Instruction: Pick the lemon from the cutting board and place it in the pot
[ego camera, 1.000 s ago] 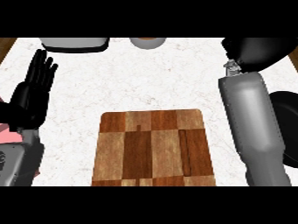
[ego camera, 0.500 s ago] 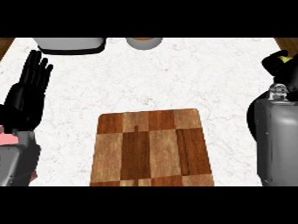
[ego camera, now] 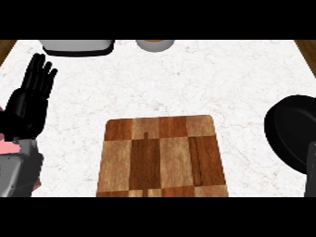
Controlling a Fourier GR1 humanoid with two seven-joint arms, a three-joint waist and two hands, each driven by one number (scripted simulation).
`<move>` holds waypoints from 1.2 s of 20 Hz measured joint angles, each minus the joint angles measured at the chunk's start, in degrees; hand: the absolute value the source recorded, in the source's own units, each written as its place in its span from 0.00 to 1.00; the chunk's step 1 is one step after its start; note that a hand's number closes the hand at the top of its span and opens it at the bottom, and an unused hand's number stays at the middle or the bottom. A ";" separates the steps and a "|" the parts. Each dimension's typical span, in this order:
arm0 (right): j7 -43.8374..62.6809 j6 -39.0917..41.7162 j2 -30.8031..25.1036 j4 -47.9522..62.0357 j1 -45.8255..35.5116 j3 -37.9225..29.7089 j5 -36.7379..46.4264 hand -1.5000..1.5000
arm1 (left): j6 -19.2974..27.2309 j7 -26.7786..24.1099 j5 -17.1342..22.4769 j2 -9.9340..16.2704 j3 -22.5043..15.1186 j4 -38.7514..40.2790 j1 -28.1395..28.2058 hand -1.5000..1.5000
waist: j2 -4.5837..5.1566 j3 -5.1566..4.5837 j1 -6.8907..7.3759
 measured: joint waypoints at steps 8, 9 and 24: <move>-2.97 -3.14 -2.65 4.74 4.63 -6.29 -10.31 1.00 | -0.27 0.92 -0.56 -0.27 0.49 -0.69 -0.66 0.50 | 0.07 0.03 0.24; -3.67 -4.41 -2.72 5.79 4.96 -8.10 -13.03 0.00 | -0.38 0.80 -0.50 -0.36 0.52 -0.55 -0.48 0.50 | 0.09 0.03 0.19; -17.24 -20.96 -2.25 10.79 4.20 -10.34 -33.30 0.00 | -1.21 -0.37 -1.23 -0.97 1.10 0.80 -0.47 0.50 | 0.07 0.01 0.25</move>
